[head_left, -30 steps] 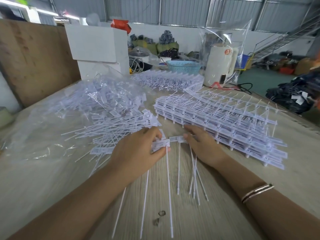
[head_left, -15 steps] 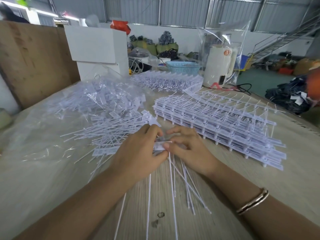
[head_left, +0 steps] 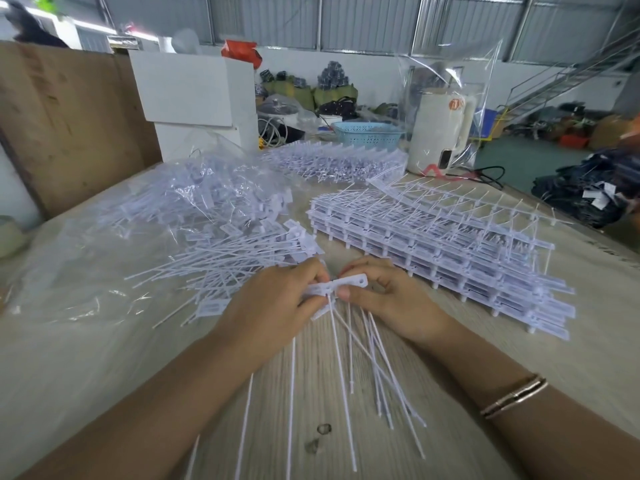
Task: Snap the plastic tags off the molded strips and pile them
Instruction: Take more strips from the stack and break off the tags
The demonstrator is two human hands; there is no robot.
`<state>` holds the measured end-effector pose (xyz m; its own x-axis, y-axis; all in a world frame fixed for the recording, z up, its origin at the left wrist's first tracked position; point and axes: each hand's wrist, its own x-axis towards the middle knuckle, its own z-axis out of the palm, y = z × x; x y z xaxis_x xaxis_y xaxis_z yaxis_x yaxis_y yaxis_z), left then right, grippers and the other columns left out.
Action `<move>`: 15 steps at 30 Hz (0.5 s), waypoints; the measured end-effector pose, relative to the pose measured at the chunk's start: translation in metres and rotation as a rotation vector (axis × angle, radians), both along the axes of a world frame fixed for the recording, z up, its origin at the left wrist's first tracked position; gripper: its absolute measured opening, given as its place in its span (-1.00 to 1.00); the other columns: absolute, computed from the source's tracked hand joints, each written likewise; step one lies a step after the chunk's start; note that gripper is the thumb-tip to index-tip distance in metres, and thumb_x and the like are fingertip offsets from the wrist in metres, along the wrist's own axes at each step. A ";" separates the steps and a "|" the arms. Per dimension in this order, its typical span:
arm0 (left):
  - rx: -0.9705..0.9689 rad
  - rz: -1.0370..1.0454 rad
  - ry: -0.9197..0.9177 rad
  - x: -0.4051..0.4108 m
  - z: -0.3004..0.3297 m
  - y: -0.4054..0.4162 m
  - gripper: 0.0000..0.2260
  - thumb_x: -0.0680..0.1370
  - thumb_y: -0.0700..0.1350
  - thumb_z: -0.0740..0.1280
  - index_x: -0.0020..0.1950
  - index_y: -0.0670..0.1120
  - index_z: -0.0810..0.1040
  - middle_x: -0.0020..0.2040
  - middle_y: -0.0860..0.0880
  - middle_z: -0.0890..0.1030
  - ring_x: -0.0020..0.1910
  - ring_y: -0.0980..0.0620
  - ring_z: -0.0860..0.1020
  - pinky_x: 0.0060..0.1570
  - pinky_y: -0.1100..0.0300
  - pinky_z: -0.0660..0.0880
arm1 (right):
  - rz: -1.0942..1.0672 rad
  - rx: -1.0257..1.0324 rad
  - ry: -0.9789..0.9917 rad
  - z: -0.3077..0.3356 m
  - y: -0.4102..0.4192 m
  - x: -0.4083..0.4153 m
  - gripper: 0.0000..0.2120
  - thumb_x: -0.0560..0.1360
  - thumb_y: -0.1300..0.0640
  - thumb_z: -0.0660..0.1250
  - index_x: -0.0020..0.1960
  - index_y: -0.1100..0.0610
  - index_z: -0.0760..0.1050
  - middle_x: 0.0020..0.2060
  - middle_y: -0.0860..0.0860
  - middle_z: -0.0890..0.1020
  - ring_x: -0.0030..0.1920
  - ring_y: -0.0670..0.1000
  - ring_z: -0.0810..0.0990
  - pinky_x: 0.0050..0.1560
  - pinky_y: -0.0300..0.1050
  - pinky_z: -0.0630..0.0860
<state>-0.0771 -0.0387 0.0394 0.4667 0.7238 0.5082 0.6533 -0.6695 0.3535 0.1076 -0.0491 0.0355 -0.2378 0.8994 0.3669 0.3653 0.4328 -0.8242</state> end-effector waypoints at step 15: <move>-0.133 -0.038 -0.231 -0.002 -0.001 0.002 -0.95 0.49 -0.10 0.39 -0.09 -0.02 0.55 -0.23 0.14 0.64 -0.22 0.19 0.60 -0.24 0.23 0.50 | -0.126 -0.011 0.275 -0.010 0.010 0.012 -0.94 0.43 0.06 0.39 -0.18 -0.03 0.64 -0.27 -0.10 0.66 -0.24 -0.14 0.59 -0.14 -0.30 0.45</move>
<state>-0.0795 -0.0365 0.0379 0.3774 0.7755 0.5061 0.5204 -0.6296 0.5768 0.1197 -0.0390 0.0255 -0.0169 0.9198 0.3920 0.1776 0.3886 -0.9041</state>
